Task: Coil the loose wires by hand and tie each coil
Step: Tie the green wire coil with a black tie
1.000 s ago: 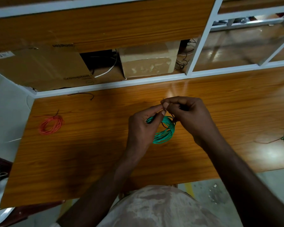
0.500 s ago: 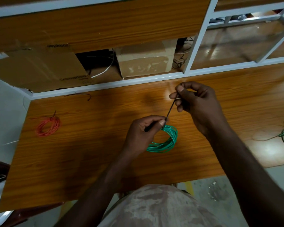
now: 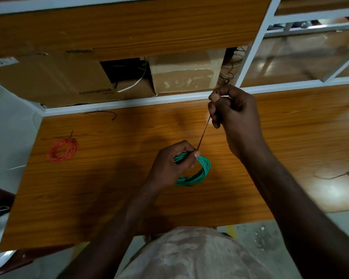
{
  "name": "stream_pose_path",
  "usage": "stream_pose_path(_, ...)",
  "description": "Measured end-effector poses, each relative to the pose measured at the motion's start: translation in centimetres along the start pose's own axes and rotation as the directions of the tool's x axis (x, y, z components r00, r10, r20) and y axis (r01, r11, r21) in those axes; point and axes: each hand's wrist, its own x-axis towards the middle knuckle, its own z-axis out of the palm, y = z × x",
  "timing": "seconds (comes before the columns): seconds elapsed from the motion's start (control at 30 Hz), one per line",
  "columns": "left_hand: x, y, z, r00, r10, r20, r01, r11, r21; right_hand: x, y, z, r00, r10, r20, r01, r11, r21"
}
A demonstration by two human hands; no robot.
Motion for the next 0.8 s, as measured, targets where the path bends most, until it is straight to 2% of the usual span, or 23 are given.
stream_pose_path(0.33,-0.5,-0.5,-1.8,1.000,0.021,-0.001,-0.021,1.000,0.011,0.2,-0.2,2.1,0.998,-0.034,0.058,0.033,0.999,0.011)
stream_pose_path(0.47,-0.9,-1.3,-3.0,0.991,-0.030,-0.132,0.026,0.999,-0.031,1.6,-1.2,1.7,0.984,0.005,0.179,0.003,0.999,-0.045)
stream_pose_path(0.53,-1.1,-1.7,-3.7,0.981,-0.063,-0.185,0.042,0.992,-0.118,2.1,-1.4,1.5,0.967,0.075,0.244,-0.032,0.984,-0.175)
stream_pose_path(0.6,-1.4,-1.9,-4.5,0.971,-0.089,-0.221,0.044,0.978,-0.201,1.4,-0.6,1.8,0.911,0.206,0.357,-0.052,0.917,-0.396)
stream_pose_path(0.63,-1.6,-2.0,-5.0,0.966,-0.098,-0.239,0.044,0.974,-0.221,0.7,0.2,2.3,0.856,0.274,0.438,-0.041,0.881,-0.471)
stream_pose_path(0.73,-2.4,-2.6,-7.1,0.947,-0.131,-0.292,0.069,0.975,-0.213,-1.9,2.9,4.8,0.655,0.354,0.668,0.008,0.880,-0.474)
stream_pose_path(0.8,-3.4,-3.5,-9.0,0.937,-0.165,-0.308,0.103,0.973,-0.206,-3.1,4.4,7.2,0.634,0.318,0.704,0.025,0.902,-0.430)
